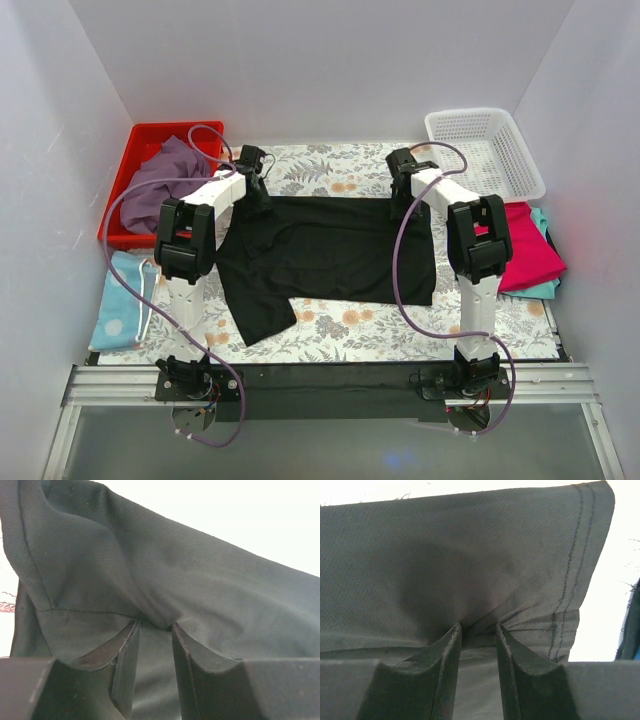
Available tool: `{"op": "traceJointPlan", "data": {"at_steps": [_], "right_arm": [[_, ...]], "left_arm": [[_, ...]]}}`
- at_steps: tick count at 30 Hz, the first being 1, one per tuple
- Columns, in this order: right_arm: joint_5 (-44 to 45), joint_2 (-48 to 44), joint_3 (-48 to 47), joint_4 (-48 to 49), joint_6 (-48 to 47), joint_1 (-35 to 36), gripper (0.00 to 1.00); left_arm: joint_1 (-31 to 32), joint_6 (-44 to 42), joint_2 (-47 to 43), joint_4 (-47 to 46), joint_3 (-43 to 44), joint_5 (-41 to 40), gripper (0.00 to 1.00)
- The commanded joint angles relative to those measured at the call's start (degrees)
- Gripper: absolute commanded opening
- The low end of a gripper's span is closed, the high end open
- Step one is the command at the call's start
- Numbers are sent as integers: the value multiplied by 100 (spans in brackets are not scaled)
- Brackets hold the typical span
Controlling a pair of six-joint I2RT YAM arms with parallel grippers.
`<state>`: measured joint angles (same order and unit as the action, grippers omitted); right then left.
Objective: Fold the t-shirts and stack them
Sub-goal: Fold the tshirt
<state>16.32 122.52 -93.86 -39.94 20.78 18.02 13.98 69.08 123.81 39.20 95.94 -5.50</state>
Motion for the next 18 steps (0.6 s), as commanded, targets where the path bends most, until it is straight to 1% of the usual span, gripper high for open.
{"op": "traceJointPlan", "data": {"at_steps": [1, 3, 5, 8, 9, 10, 12, 13, 15, 16, 18], "right_arm": [[214, 175, 18, -5, -3, -44, 40], [293, 500, -245, -22, -73, -70, 40], [293, 850, -780, -75, -152, -158, 41], [249, 1307, -1624, -250, -223, -290, 41], [241, 1414, -1818, -338, -258, -316, 41], [240, 1493, -2211, -382, -276, -378, 41], [241, 1687, -2512, -470, -363, -422, 41], [249, 1722, -2610, -479, -390, -448, 41], [267, 1688, -2769, -488, -451, -449, 41], [276, 1644, -2786, -488, -443, -457, 41], [249, 1398, -2716, -471, -425, -449, 41]], "left_arm": [[-44, -8, -24, 141, -5, -215, 31], [-70, 0, 55, 219, 117, -215, 31], [-97, 9, 240, 263, 266, -189, 31], [-114, 18, 556, 386, 758, -162, 31], [-132, 9, 661, 421, 1055, -154, 31], [-141, 0, 862, 439, 1276, -101, 32], [-185, -17, 1127, 570, 1698, -22, 33], [-194, -26, 1224, 615, 2126, 5, 33], [-211, -61, 1470, 720, 2480, 83, 33], [-220, -70, 1479, 729, 2630, 101, 33], [-220, -79, 1261, 616, 2588, 171, 34]]}}
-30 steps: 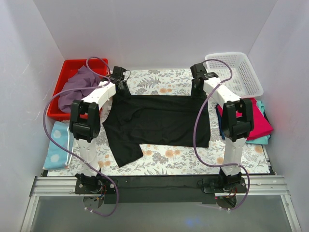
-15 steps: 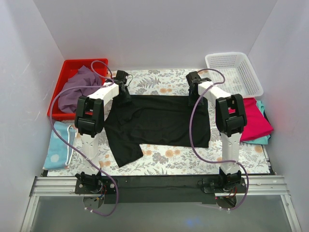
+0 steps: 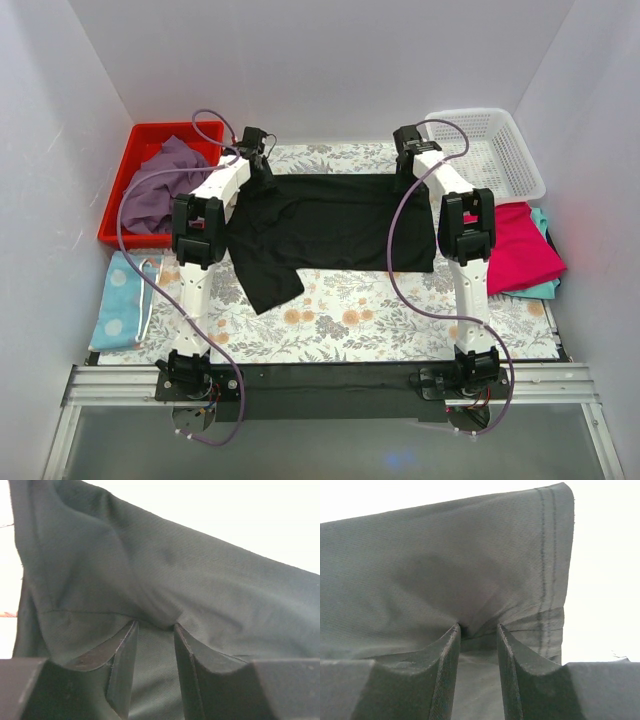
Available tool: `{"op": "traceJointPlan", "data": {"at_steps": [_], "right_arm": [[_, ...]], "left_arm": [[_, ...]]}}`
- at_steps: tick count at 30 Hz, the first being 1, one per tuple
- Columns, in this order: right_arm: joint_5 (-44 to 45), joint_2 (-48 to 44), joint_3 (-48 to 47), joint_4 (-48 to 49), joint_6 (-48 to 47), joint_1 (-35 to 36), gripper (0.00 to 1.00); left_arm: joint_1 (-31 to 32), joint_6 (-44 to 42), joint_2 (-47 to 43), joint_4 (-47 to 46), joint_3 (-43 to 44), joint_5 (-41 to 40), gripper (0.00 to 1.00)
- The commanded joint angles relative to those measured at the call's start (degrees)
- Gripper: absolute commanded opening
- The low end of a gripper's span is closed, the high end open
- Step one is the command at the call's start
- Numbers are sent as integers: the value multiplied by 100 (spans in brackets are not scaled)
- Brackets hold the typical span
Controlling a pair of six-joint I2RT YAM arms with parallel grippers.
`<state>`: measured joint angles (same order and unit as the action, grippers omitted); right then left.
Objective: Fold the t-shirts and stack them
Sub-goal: Fold the tshirt
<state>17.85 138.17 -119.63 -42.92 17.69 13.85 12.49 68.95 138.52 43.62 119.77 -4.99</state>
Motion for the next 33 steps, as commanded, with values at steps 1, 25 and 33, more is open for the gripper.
{"op": "traceJointPlan", "data": {"at_steps": [1, 25, 33], "right_arm": [[105, -263, -104, -173, -117, -5, 41], [122, -1503, 1179, 222, -47, 822, 43], [96, -1530, 1346, 222, -20, 830, 43]], "left_arm": [[-71, -74, -342, 95, 136, 148, 35], [1211, -681, -1855, -371, -1807, -36, 40], [1335, -672, -1785, -565, -2212, -731, 38]]}}
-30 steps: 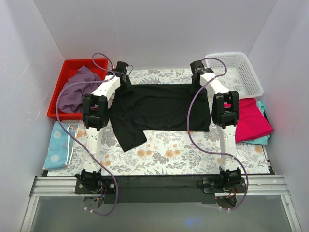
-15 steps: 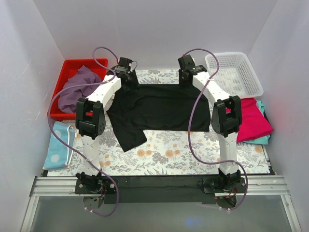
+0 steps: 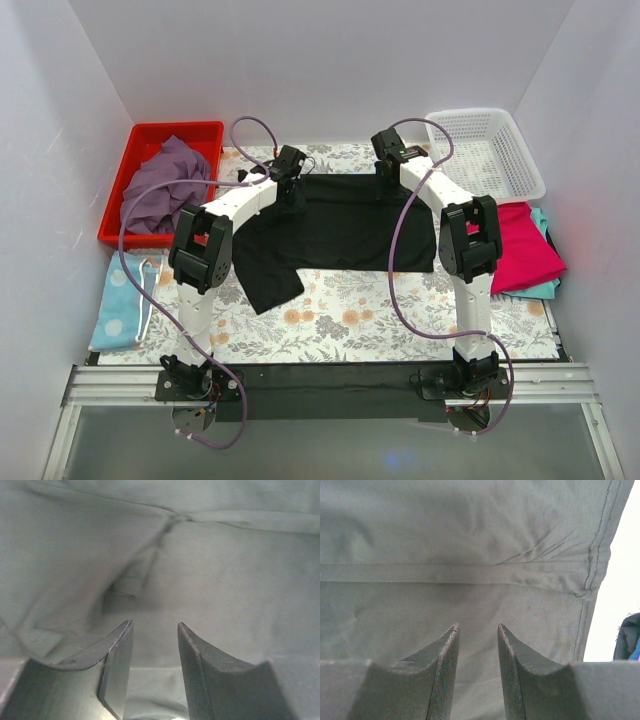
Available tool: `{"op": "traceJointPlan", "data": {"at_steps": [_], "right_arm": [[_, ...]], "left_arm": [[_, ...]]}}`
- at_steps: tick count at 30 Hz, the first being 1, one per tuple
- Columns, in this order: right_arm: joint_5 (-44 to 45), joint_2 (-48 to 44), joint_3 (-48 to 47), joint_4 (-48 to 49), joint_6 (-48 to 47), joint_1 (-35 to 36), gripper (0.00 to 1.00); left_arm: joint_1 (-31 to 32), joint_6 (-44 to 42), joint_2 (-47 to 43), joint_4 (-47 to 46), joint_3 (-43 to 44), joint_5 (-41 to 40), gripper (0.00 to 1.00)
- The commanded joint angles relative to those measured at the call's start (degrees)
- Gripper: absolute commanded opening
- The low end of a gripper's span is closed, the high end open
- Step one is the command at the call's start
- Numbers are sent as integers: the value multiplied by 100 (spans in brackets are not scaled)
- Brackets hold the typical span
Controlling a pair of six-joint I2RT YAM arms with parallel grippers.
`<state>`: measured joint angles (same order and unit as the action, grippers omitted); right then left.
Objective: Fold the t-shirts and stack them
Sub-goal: Fold the tshirt
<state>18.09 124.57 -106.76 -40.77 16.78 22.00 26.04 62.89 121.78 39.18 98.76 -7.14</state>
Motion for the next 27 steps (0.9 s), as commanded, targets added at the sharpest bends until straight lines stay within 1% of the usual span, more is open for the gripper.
{"op": "traceJointPlan", "data": {"at_steps": [1, 18, 27], "right_arm": [[72, -170, 76, 8, 72, 6, 43], [37, -170, 235, 17, 28, 15, 42], [2, -135, 296, 17, 1, 15, 42]], "left_arm": [[-12, -67, -93, -147, -146, -595, 39], [-11, -75, 505, -420, 143, -789, 37], [-20, -32, 347, -552, 178, -859, 37]]}}
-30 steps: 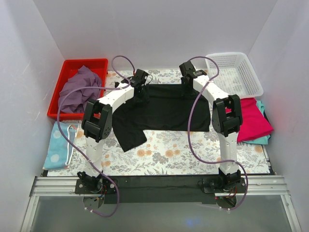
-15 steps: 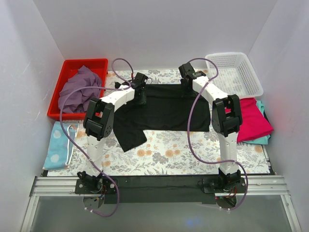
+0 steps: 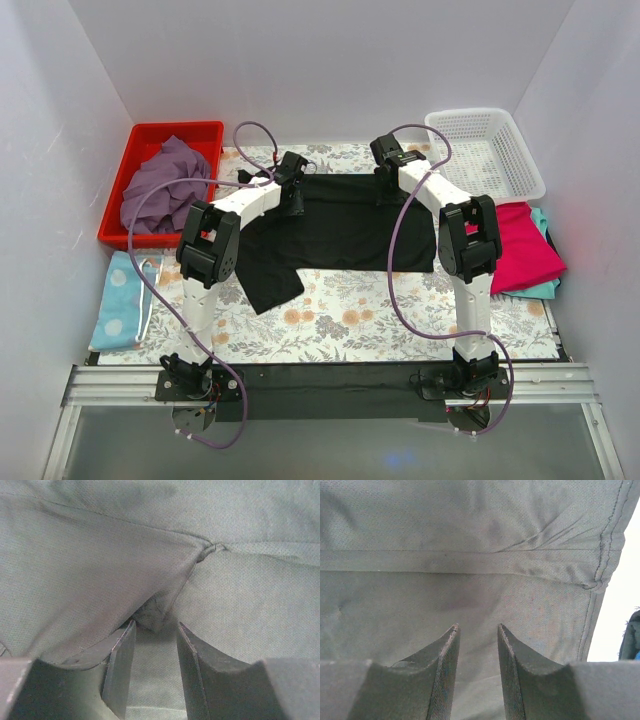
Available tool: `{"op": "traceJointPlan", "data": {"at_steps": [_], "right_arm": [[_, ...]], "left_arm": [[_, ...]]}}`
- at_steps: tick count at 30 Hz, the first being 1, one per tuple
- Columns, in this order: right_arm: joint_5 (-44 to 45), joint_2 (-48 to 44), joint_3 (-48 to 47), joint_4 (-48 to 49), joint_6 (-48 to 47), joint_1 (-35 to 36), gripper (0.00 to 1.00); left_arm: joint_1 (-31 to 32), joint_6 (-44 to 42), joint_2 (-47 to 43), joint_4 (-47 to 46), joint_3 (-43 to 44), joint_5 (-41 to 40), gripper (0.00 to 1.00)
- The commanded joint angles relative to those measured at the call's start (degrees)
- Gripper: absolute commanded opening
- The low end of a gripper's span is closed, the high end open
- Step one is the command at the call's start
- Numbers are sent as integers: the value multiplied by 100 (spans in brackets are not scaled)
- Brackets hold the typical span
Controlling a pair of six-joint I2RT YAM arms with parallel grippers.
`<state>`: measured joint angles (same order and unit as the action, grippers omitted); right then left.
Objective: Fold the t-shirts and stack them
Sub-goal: Fold the tshirt
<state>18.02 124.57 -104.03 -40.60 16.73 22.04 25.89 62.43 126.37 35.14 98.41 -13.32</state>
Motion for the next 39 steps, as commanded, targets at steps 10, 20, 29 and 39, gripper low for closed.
{"op": "traceJointPlan", "data": {"at_steps": [10, 20, 29, 39], "right_arm": [[-18, -82, 23, -1, 14, 2, 41], [9, -56, 14, -1, 23, 2, 41], [35, -100, 207, -1, 102, 11, 41], [61, -135, 366, -9, 199, 2, 40]], "left_arm": [[-5, 14, 160, -156, 337, -302, 24], [-5, 6, 29, -86, 258, -259, 0], [13, 172, -630, 55, -155, 5, 0], [136, 252, -1184, 11, -867, 137, 0]]}}
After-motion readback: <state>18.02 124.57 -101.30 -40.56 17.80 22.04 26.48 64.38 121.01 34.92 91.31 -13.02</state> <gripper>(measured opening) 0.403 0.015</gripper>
